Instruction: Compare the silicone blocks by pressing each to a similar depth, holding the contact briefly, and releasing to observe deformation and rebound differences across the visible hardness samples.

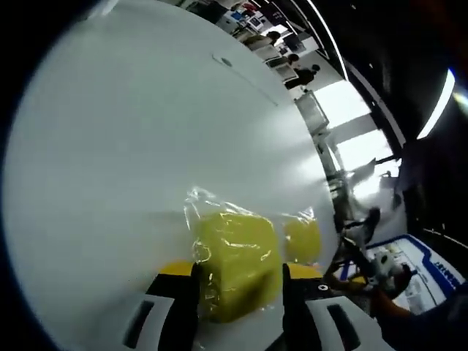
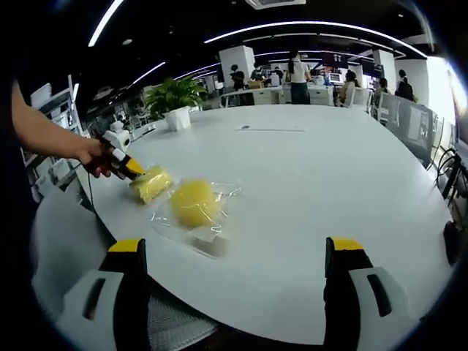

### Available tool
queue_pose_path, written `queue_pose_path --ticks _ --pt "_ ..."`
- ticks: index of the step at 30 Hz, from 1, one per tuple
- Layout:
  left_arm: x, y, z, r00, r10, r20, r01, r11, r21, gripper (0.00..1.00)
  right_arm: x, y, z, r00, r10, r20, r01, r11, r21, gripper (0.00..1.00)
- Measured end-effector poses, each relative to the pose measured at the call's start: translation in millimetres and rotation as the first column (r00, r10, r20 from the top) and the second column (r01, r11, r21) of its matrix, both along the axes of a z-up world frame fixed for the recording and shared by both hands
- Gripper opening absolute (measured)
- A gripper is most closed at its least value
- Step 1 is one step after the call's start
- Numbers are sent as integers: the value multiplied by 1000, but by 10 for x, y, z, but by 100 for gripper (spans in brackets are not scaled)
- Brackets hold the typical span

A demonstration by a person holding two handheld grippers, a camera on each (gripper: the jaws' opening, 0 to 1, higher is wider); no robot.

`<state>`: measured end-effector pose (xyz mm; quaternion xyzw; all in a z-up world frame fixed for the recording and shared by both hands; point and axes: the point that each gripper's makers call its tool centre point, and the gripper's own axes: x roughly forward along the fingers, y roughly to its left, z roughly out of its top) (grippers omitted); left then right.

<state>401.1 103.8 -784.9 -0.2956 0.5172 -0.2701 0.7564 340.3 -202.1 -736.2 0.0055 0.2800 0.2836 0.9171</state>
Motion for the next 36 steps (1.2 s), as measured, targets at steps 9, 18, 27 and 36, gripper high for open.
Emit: queue_pose_path --ticks 9,18,27,36 --pt "-31 33 -60 998 -64 7 63 997 54 35 27 -48 26 1000 -4 0 4 1000 -4 96" --pt "-87 -61 -97 979 -173 107 158 978 138 20 -3 -67 -6 1000 -10 -17 10 1000 -8 96" --pt "-98 -46 -140 989 -129 71 120 985 127 1 21 -44 16 1000 3 -16 -3 1000 -14 96" --pt "-122 -83 -56 991 -75 114 63 993 104 0 55 -4 43 1000 12 -10 -12 1000 -7 96"
